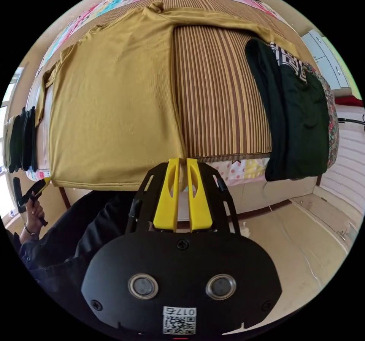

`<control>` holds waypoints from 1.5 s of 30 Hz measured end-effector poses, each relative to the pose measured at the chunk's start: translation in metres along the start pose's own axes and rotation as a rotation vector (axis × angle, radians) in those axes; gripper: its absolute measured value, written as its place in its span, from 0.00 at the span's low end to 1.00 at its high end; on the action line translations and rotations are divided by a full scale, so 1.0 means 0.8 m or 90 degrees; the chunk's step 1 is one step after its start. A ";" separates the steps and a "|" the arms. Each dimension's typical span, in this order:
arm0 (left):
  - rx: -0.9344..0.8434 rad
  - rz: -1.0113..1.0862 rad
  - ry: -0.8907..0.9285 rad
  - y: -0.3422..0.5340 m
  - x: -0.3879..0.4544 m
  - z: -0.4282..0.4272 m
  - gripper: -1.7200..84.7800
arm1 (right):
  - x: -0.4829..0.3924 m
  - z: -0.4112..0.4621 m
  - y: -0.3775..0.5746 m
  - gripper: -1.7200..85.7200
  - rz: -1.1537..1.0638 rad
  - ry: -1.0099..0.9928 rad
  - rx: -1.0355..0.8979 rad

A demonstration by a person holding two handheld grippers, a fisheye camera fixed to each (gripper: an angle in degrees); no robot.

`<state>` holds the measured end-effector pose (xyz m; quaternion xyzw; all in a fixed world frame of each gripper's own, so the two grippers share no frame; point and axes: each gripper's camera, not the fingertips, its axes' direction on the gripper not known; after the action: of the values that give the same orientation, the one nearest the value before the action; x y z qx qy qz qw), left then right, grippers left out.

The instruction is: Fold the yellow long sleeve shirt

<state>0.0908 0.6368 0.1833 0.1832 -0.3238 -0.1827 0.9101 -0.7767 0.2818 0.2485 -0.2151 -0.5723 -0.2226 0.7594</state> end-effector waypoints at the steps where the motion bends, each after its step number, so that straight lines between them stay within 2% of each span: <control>1: 0.036 0.013 -0.002 -0.010 0.011 -0.010 0.10 | 0.002 -0.007 -0.002 0.06 0.007 0.005 0.015; 4: 0.091 0.100 0.003 -0.052 0.055 -0.014 0.11 | 0.007 -0.029 -0.025 0.06 0.014 -0.014 0.080; 9: 0.096 0.239 0.026 -0.123 0.128 0.030 0.12 | 0.010 -0.005 -0.099 0.08 -0.001 -0.169 0.093; 11: 0.059 0.223 0.001 -0.143 0.138 0.058 0.12 | 0.003 0.014 -0.117 0.08 -0.030 -0.163 0.067; 12: 0.034 0.145 -0.010 -0.153 0.134 0.069 0.11 | 0.001 0.029 -0.124 0.08 -0.040 -0.139 0.043; 13: 0.042 0.101 0.047 -0.155 0.131 0.069 0.11 | 0.003 0.034 -0.126 0.08 -0.035 -0.139 0.039; 15: 0.067 0.123 0.147 -0.154 0.139 0.060 0.11 | 0.027 0.038 -0.135 0.08 -0.028 -0.200 0.022; 17: 0.067 0.126 0.109 -0.149 0.152 0.052 0.10 | 0.063 0.025 -0.151 0.08 -0.017 -0.256 0.020; 22: 0.080 0.153 0.047 -0.120 0.174 0.054 0.10 | 0.231 -0.030 -0.202 0.09 0.162 -0.335 0.146; 25: 0.037 0.122 0.057 -0.117 0.179 0.080 0.11 | 0.363 -0.025 -0.234 0.10 0.328 -0.380 0.201; 27: 0.026 0.119 0.062 -0.117 0.190 0.092 0.11 | 0.462 -0.002 -0.243 0.11 0.491 -0.395 0.224; 30: 0.016 0.144 0.040 -0.122 0.216 0.109 0.11 | 0.529 0.020 -0.236 0.12 0.630 -0.401 0.245; 32: 0.007 0.160 0.027 -0.127 0.233 0.120 0.11 | 0.541 0.033 -0.236 0.13 0.657 -0.397 0.241; 38: -0.010 0.179 0.036 -0.150 0.268 0.145 0.11 | 0.532 0.051 -0.246 0.07 0.625 -0.376 0.242; 40: -0.002 0.190 0.042 -0.157 0.277 0.143 0.11 | 0.526 0.036 -0.243 0.06 0.588 -0.382 0.274; 43: 0.010 0.212 0.045 -0.161 0.284 0.138 0.11 | 0.519 -0.014 -0.225 0.05 0.461 -0.406 0.350; 45: 0.012 0.222 0.048 -0.163 0.286 0.139 0.11 | 0.520 -0.049 -0.185 0.05 0.430 -0.354 0.406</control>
<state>0.1553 0.3967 0.3239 0.1393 -0.3178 -0.0123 0.9378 -0.7301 0.1012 0.6504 -0.1967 -0.6899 0.2840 0.6362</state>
